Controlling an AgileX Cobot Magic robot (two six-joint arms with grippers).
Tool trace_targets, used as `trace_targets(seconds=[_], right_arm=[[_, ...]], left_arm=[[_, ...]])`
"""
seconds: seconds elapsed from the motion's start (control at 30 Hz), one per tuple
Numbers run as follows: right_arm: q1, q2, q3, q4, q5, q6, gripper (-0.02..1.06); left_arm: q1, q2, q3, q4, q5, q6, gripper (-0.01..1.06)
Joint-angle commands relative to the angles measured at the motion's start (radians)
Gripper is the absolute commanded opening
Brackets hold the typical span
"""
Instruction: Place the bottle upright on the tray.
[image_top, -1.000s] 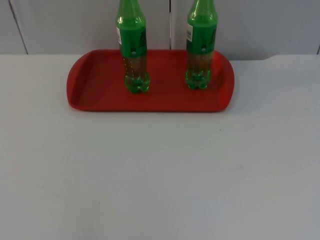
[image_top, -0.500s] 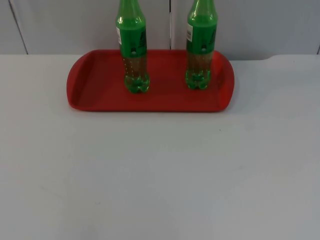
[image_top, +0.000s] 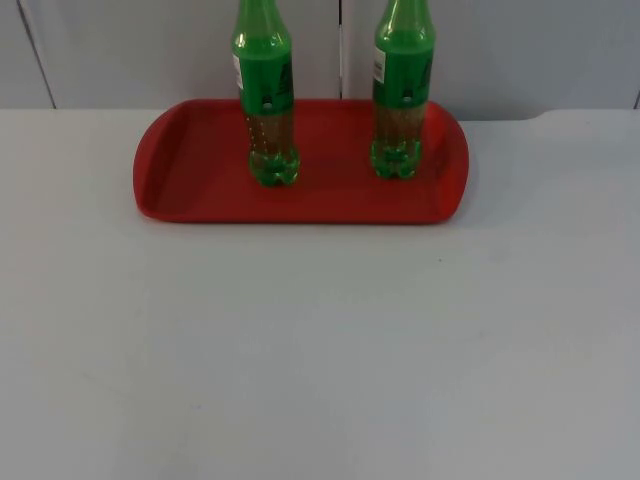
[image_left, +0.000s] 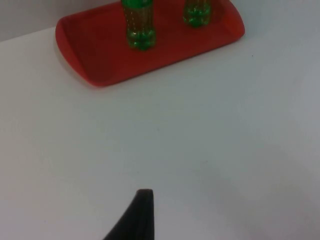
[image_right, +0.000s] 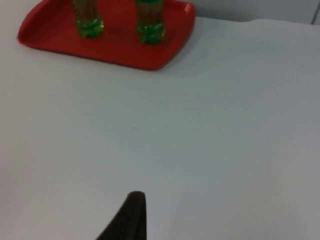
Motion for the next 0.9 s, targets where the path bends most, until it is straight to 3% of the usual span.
trace_targets(seconds=[0.0, 0.3, 0.87], right_arm=[[-0.058, -0.003, 0.002, 0.005, 0.001, 0.003, 1.05], [-0.266, -0.003, 0.002, 0.005, 0.001, 0.003, 1.05], [-0.295, -0.003, 0.002, 0.003, 0.001, 0.003, 1.05]], left_arm=[[-0.006, -0.003, 0.005, 0.006, -0.012, -0.005, 1.05], [-0.006, -0.003, 0.005, 0.006, -0.012, -0.005, 1.05], [-0.006, -0.003, 0.005, 0.006, -0.012, -0.005, 1.05]])
